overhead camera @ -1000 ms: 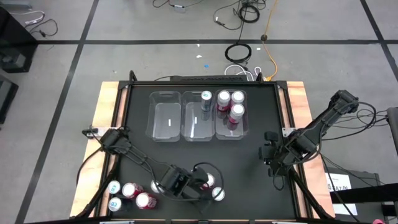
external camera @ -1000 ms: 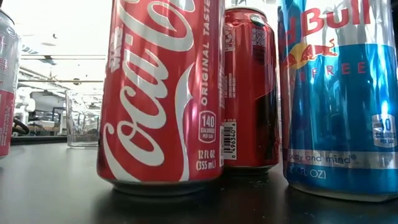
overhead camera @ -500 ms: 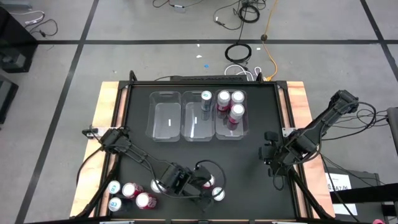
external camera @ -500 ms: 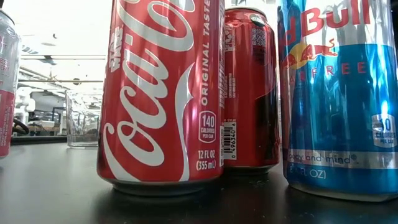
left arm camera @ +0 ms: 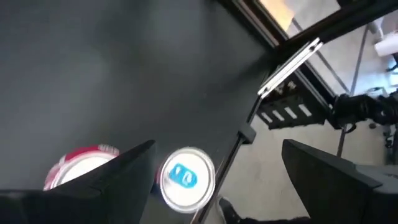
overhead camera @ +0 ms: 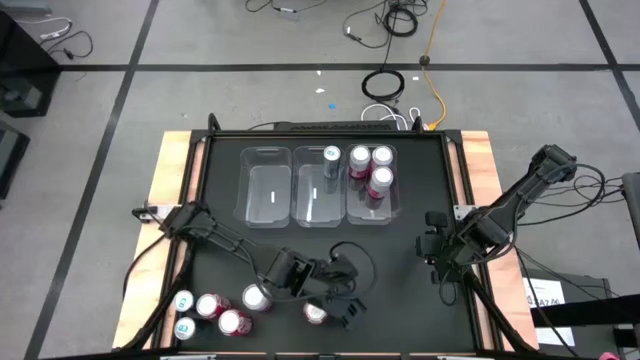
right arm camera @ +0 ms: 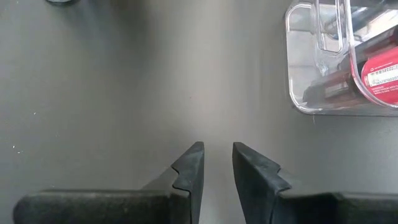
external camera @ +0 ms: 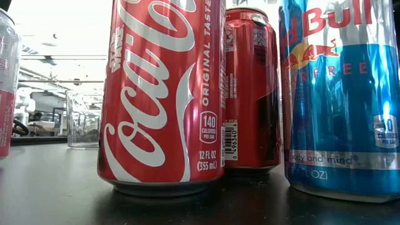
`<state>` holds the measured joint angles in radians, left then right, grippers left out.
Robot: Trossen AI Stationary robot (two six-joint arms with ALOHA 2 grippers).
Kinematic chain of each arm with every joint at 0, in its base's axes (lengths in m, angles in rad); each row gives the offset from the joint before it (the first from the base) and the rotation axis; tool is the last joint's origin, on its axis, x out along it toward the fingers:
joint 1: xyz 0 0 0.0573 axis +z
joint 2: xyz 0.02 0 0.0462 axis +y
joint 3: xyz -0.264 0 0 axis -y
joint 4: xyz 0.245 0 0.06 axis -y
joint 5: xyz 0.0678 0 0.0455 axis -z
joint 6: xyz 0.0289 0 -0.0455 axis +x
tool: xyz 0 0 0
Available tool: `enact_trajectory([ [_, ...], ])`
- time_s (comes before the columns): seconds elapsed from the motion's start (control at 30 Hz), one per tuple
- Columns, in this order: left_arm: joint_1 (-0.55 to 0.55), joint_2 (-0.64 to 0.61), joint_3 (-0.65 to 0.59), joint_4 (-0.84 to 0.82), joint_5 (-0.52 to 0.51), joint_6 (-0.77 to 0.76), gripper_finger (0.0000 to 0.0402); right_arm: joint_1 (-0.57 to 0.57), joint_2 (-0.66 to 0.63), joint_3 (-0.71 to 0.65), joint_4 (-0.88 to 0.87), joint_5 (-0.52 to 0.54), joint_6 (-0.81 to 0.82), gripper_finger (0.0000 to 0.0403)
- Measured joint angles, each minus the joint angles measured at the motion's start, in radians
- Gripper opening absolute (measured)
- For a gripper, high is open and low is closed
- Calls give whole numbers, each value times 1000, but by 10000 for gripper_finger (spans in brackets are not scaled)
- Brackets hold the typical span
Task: Sort soda cans
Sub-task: Put the red soda can into the left transparent bin
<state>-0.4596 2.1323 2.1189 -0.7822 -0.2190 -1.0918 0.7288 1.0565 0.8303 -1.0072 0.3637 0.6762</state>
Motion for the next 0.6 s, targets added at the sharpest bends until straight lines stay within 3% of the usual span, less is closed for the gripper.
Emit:
enact_trajectory([
  [0.23, 42, 0, 0, 7, -7, -1, 352, 0, 0, 0, 0, 0, 0, 75],
  [0.6, 70, 0, 0, -130, 23, 7, 358, 0, 0, 0, 0, -4, 19, 75],
])
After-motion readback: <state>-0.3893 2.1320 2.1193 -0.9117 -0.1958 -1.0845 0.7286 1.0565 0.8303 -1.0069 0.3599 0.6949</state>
